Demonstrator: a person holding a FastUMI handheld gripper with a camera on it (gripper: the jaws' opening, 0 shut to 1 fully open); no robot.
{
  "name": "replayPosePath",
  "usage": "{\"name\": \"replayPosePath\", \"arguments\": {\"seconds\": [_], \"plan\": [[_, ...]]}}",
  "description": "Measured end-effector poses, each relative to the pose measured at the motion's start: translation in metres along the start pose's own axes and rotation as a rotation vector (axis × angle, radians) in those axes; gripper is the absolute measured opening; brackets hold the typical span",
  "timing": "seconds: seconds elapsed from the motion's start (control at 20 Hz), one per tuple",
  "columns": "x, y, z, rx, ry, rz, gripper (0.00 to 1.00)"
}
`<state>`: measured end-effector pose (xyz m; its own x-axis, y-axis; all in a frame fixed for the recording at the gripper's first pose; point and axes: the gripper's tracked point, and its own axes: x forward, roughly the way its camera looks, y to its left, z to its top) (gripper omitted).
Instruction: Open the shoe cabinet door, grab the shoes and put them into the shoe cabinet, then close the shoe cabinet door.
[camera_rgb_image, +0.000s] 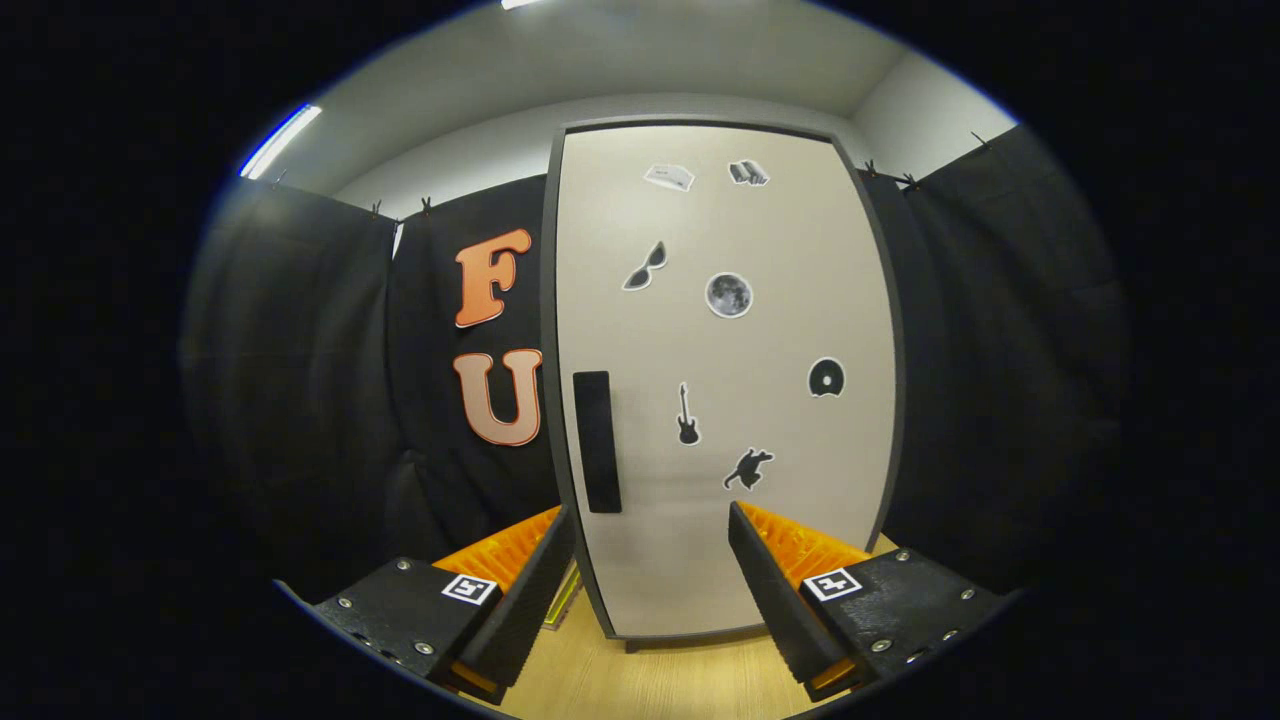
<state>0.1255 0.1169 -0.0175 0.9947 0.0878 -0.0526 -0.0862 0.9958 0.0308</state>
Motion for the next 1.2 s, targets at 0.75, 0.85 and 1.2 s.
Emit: {"name": "replayPosePath", "arguments": {"seconds": [0.75,0.85,1.2], "plan": [[-0.127,-0.039,0.016,-0.036,-0.009,-0.118,0.96],[-0.135,-0.042,0.017,-0.037,-0.010,-0.127,0.96],[-0.145,-0.052,0.019,-0.045,-0.015,-0.141,0.96]]}}
